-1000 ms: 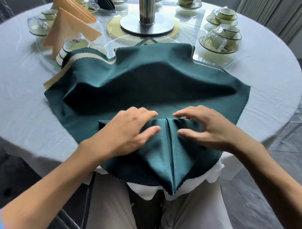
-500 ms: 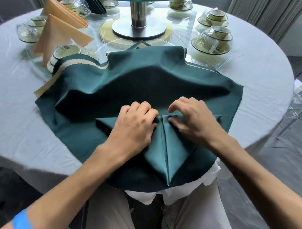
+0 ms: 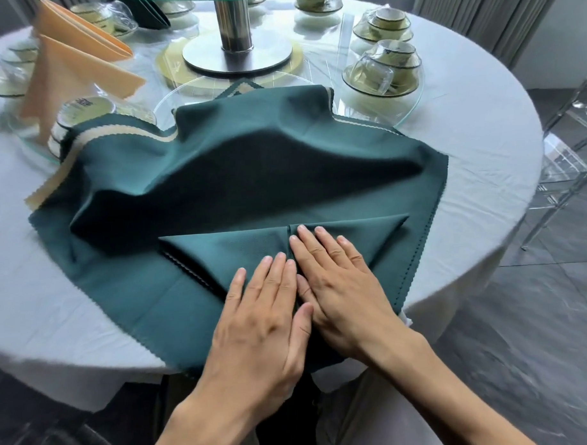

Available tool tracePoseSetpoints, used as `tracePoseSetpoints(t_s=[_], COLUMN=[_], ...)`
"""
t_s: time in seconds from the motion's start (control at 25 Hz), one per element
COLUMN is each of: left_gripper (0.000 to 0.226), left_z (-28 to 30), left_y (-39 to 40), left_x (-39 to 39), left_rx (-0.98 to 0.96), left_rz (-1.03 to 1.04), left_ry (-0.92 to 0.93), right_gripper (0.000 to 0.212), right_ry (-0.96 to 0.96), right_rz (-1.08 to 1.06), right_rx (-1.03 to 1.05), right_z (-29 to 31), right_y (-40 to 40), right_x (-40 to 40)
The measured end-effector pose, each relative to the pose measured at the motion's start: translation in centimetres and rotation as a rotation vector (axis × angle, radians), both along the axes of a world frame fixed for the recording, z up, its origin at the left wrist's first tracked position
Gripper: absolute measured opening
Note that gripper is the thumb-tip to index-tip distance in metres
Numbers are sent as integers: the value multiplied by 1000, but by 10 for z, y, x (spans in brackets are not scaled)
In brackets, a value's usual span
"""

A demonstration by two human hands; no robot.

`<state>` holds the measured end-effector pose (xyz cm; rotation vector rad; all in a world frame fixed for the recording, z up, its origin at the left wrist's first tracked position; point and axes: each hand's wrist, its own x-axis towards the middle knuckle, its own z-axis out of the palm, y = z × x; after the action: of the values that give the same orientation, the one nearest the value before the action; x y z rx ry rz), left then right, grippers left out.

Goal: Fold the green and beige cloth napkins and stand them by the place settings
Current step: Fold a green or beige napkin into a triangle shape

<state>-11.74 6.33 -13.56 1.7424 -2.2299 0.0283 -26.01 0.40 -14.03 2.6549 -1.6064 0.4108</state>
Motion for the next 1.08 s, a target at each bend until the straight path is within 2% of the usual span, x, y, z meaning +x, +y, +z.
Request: tracePoseSetpoints(t_s=[0.16, 0.36, 0.44, 0.52, 0.56, 0.64, 0.68, 0.76, 0.8, 0.84, 0.92, 0.96, 1.08], left_gripper=[64, 63, 63, 62, 61, 58, 56, 50, 50, 52, 64, 70, 79], left_z=[-7, -5, -6, -10, -11, -10, -8, -1, 0, -1, -5, -2, 7], left_y=[2, 10, 10, 9, 8, 6, 5, 0, -4, -10, -25, -32, -39], left_x=[1, -11, -14, -13, -10, -4, 1, 15, 24, 35, 65, 79, 110], left_rx=[7, 12, 15, -3, -10, 6, 34, 116, 147, 128, 79, 129, 283], left_rz=[-10, -7, -4, -14, -29, -80, -83, -43, -26, -7, 51, 112, 318], left_ry=[-60, -36, -24, 5, 30, 192, 341, 608, 622, 528, 177, 36, -95], right_gripper=[58, 74, 72, 60, 57, 58, 61, 60, 58, 58, 58, 58, 57], right_ry=[64, 147, 174, 40, -50, -127, -115, -10, 45, 71, 76, 78, 79], right_rz=[72, -132, -159, -74, -3, 81, 72, 26, 8, -10, -8, -8, -7], right_rx=[18, 210, 119, 60, 98, 244, 284, 184, 151, 137, 95, 94, 53], right_z=[4, 15, 23, 28, 28, 25, 22, 11, 10, 9, 5, 5, 2], right_y=[-10, -42, -35, -13, 2, 26, 32, 36, 37, 37, 36, 37, 36], right_x=[-25, -88, -83, -53, -35, -8, -1, 0, 1, 0, 0, 0, -1])
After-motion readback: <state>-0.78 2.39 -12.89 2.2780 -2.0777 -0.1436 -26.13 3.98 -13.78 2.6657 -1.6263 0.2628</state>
